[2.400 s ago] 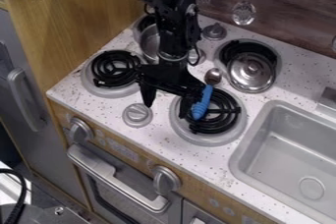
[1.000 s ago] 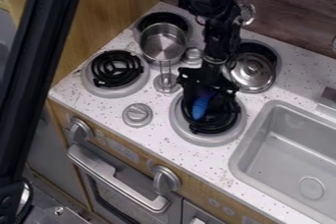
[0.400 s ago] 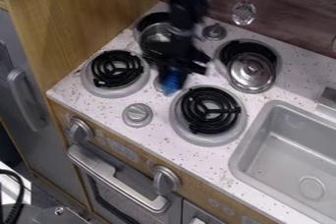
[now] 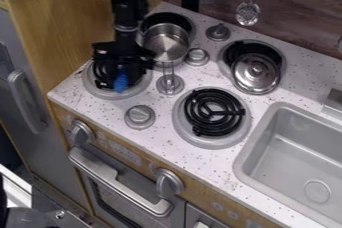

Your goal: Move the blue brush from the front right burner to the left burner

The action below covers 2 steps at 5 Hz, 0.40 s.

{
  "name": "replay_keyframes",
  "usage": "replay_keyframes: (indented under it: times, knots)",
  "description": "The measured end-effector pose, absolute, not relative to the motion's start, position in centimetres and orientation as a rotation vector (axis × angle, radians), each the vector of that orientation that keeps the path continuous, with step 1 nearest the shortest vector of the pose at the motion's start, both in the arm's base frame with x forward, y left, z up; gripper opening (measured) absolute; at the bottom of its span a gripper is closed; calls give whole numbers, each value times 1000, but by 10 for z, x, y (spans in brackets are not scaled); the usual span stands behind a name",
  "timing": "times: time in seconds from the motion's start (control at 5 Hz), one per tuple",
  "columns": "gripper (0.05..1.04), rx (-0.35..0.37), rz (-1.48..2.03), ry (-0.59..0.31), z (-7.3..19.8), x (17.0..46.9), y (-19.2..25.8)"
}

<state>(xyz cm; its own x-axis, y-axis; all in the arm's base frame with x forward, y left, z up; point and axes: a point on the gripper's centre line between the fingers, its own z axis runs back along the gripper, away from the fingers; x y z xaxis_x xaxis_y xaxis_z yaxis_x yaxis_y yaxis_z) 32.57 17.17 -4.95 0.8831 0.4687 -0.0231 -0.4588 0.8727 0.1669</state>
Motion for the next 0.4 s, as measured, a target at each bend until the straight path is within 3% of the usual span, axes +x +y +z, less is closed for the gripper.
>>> replay_keyframes:
  times: [0.2,0.4]
  knots:
    - [423,176,477,92,-67,321,191]
    - [489,166,467,89,-70,330,195]
